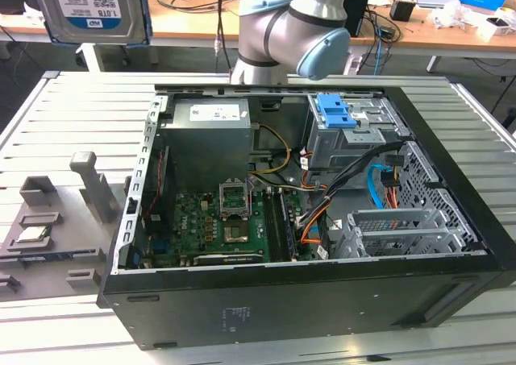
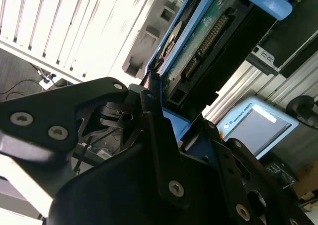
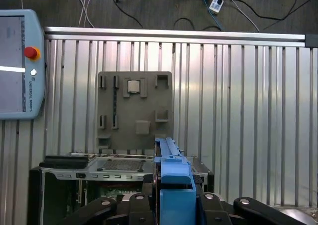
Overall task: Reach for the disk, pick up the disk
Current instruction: 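Pick up the disk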
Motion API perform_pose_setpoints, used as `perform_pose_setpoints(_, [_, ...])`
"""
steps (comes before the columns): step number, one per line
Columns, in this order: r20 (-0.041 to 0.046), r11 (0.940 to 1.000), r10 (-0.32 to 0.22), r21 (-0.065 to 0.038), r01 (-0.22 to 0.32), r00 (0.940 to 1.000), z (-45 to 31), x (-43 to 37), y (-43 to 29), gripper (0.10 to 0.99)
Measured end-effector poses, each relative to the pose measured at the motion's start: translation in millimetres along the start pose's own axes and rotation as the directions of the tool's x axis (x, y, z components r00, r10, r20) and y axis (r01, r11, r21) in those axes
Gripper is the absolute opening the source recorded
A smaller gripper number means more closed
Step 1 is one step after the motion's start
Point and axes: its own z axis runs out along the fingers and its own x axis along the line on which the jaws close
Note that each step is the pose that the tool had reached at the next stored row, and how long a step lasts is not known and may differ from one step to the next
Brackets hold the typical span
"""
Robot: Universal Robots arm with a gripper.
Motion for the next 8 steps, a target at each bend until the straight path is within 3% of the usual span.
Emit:
perform_pose_setpoints(3, [-0.0001,1.0000,0.000,0.000,0.000,1.0000,-1.1,0.1,-19.3,0.369])
perform_pose_setpoints(6, [0.0000,1.0000,0.000,0.000,0.000,1.0000,-1.6,0.1,-30.4,0.369])
perform_pose_setpoints(8, [-0.0001,1.0000,0.000,-0.001,0.000,1.0000,-2.2,0.2,-42.0,0.369])
